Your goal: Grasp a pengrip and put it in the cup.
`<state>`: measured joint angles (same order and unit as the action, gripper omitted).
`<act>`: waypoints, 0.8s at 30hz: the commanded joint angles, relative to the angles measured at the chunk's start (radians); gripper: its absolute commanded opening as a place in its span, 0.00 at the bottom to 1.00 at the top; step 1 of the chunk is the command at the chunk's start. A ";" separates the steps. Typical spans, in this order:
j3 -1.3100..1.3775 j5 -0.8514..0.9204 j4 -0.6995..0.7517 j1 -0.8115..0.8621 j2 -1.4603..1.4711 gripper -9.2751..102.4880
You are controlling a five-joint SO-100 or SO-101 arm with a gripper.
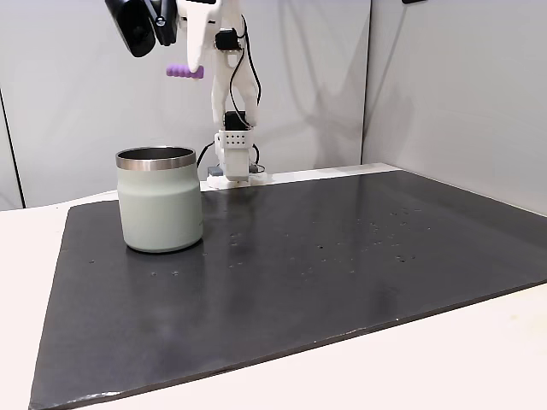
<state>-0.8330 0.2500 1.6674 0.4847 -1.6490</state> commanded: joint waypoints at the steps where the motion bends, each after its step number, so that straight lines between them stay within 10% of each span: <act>1: 0.038 0.048 0.003 0.066 -0.043 0.08; 24: -0.141 0.253 0.006 0.140 0.160 0.08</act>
<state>-0.9802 0.4924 1.6705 0.6259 -1.4910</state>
